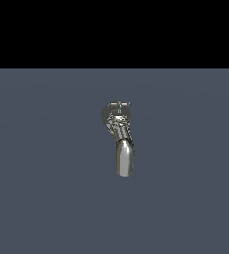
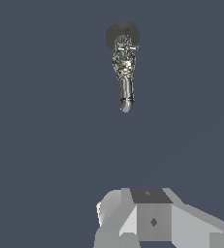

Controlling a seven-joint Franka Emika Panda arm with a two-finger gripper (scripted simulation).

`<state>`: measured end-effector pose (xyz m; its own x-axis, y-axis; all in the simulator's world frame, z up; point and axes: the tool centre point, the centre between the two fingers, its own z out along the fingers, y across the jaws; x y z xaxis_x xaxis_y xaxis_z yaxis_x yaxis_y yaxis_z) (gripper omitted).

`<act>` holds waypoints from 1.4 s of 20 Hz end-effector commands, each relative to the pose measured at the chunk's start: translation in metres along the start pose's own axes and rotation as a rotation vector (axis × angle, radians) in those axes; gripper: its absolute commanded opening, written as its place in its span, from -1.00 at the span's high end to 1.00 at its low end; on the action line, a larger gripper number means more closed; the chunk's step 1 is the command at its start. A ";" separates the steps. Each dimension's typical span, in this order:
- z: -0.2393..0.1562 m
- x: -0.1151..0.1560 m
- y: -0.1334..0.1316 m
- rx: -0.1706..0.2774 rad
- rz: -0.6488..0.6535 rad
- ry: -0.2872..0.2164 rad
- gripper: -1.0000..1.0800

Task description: Turn on the faucet by rotating a designated handle.

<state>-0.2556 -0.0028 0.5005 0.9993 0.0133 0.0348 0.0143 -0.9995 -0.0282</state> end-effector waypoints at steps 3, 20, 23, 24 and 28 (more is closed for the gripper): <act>0.058 0.015 -0.026 0.039 -0.032 -0.094 0.21; 0.230 0.162 0.006 -0.047 -0.086 -0.075 0.20; 0.247 0.205 0.004 -0.046 -0.178 -0.012 0.44; 0.260 0.208 0.027 -0.059 -0.213 -0.022 0.48; 0.310 0.247 -0.026 0.015 -0.166 0.020 0.45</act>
<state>-0.0214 0.0103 0.2115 0.9891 0.1450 0.0251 0.1454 -0.9893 -0.0148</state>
